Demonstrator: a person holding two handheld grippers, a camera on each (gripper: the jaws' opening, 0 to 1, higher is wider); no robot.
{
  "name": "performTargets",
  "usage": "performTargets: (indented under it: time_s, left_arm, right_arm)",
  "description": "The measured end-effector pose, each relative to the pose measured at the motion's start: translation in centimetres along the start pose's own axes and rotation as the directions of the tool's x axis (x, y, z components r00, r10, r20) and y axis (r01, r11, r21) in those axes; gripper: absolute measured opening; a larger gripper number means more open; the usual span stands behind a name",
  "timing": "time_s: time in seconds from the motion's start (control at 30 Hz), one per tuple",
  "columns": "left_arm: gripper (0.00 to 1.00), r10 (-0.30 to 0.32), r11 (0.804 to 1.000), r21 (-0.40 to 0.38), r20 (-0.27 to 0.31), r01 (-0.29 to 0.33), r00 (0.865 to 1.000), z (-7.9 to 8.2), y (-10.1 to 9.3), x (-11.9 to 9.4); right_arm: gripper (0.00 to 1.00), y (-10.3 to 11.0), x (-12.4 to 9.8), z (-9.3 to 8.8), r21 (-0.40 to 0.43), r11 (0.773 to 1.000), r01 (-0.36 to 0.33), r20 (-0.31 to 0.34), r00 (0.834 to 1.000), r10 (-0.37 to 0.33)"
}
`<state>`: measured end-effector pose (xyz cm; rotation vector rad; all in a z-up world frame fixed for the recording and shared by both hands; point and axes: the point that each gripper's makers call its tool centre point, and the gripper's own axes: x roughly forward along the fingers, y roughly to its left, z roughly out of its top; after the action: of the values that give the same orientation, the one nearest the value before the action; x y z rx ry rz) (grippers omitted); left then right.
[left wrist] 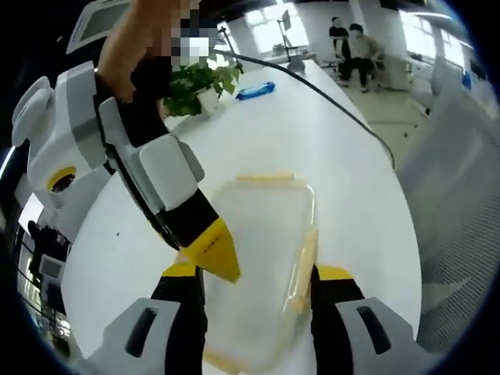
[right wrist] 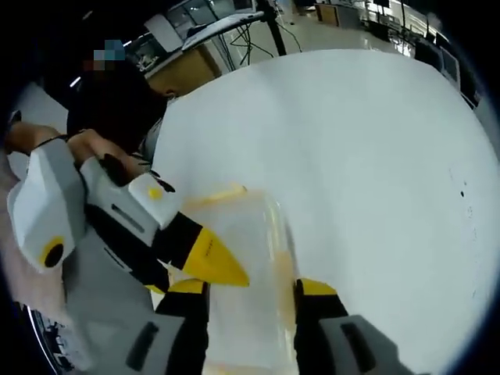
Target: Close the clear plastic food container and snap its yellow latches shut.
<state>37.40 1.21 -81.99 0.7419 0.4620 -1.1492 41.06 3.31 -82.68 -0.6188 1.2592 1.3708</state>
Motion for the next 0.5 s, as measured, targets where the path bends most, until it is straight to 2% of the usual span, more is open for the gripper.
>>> performTargets:
  time_s: [0.1, 0.2, 0.3, 0.33, 0.37, 0.4, 0.43, 0.5]
  left_arm:
    - [0.51, -0.006, 1.000, 0.007, -0.014, 0.006, 1.000, 0.0, 0.1, 0.0]
    - [0.51, -0.018, 1.000, 0.020, -0.034, 0.019, 0.999, 0.0, -0.1, 0.0]
    - [0.52, -0.028, 0.999, 0.043, -0.049, 0.030, 0.998, -0.1, -0.1, -0.1]
    - [0.52, -0.034, 0.998, 0.045, -0.061, 0.037, 0.998, 0.0, -0.1, -0.1]
    - [0.52, -0.043, 0.998, 0.035, -0.068, 0.045, 0.997, 0.1, -0.1, -0.2]
    - [0.51, -0.046, 0.999, 0.016, -0.068, 0.047, 0.997, 0.2, -0.2, -0.3]
    - [0.51, -0.018, 0.998, -0.055, -0.034, 0.016, 0.999, 0.7, 0.1, -0.6]
    - [0.52, 0.005, 0.994, -0.106, 0.026, -0.002, 1.000, 1.8, 0.1, -1.0]
  right_arm:
    - [0.41, 0.0, -0.3, 0.0, 0.003, 0.999, 0.036, 0.017, 0.999, -0.036]
    - [0.42, 0.1, -0.4, 0.2, -0.021, 0.996, 0.082, 0.062, 0.995, -0.081]
    - [0.43, 0.1, -0.6, 0.1, -0.001, 0.993, 0.115, 0.094, 0.989, -0.115]
    - [0.45, 0.0, -0.7, 0.1, 0.011, 0.992, 0.127, 0.102, 0.987, -0.127]
    - [0.54, -0.5, -0.7, 0.2, 0.007, 0.985, 0.170, 0.116, 0.979, -0.169]
    - [0.62, -0.6, -0.7, 0.1, -0.008, 0.983, 0.182, 0.116, 0.977, -0.180]
    - [0.67, -0.4, -0.6, 0.0, -0.009, 0.983, 0.184, 0.118, 0.976, -0.181]
    - [0.67, 0.3, -0.8, 0.4, 0.035, 0.984, 0.174, 0.172, 0.969, -0.177]
